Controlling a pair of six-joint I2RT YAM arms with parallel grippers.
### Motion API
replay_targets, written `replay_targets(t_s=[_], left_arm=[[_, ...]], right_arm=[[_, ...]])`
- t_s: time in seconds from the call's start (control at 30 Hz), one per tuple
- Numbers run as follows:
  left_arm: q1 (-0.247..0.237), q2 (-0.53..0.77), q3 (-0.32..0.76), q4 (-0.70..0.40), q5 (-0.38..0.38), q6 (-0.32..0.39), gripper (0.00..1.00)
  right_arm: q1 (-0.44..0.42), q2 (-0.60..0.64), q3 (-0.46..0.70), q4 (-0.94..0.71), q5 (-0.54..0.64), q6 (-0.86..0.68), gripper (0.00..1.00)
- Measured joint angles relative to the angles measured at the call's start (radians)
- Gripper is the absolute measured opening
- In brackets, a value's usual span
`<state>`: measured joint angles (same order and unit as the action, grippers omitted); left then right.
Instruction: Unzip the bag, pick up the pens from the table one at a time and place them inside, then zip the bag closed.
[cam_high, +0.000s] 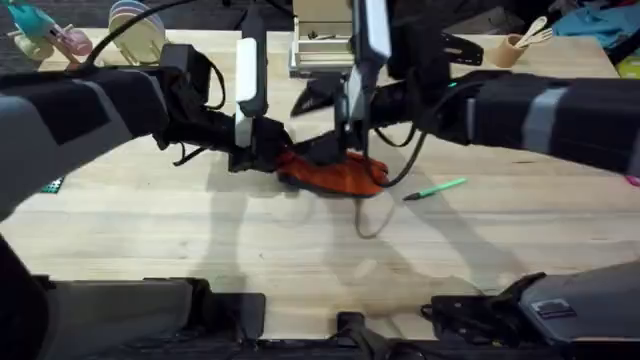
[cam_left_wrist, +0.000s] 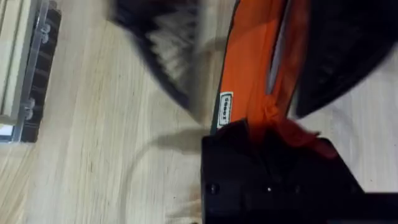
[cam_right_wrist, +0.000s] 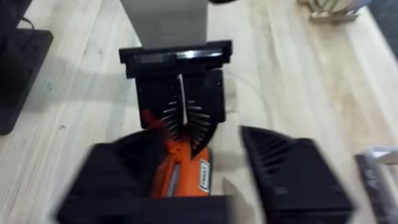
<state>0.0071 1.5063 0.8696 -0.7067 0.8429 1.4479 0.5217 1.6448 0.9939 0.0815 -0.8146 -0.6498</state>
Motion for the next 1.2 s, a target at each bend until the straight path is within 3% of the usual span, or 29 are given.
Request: replay_targets(t_s=[0.07, 0.1, 0.33, 0.6, 0.63, 0.67, 0.8, 0.83, 0.9, 1.2], left_arm=[[0.0, 0.0, 0.0, 0.0, 0.0, 0.0, 0.042], [0.0, 0.0, 0.0, 0.0, 0.0, 0.0, 0.042], [0.0, 0.0, 0.0, 0.0, 0.0, 0.0, 0.042], [0.0, 0.0, 0.0, 0.0, 0.0, 0.0, 0.042], [0.0, 0.0, 0.0, 0.0, 0.001, 0.003, 0.081], [0.0, 0.0, 0.0, 0.0, 0.003, 0.002, 0.207], [0.0, 0.0, 0.0, 0.0, 0.003, 0.003, 0.838], [0.0, 0.0, 0.0, -0.002, 0.003, -0.001, 0.951], [0.0, 0.0, 0.0, -0.003, 0.003, 0.0, 0.989], [0.003, -0.003, 0.0, -0.01, 0.003, 0.0, 0.993]], right_arm=[[-0.016, -0.029, 0.0, -0.005, -0.003, -0.001, 0.928], [-0.027, -0.045, 0.0, -0.011, -0.005, 0.0, 0.98], [-0.086, -0.12, 0.0, -0.1, -0.005, 0.0, 0.996], [-0.092, -0.224, 0.0, -0.259, 0.105, -0.039, 0.996], [-0.092, -0.242, 0.0, -0.281, 0.118, -0.052, 0.995], [-0.092, -0.26, 0.0, -0.304, 0.129, -0.064, 0.996], [-0.092, -0.323, 0.0, -0.368, 0.17, -0.091, 0.996], [-0.092, -0.339, 0.0, -0.387, 0.179, -0.095, 0.996], [-0.092, -0.363, 0.0, -0.413, 0.193, -0.1, 0.995], [-0.092, -0.418, 0.0, -0.488, 0.22, -0.11, 0.996]])
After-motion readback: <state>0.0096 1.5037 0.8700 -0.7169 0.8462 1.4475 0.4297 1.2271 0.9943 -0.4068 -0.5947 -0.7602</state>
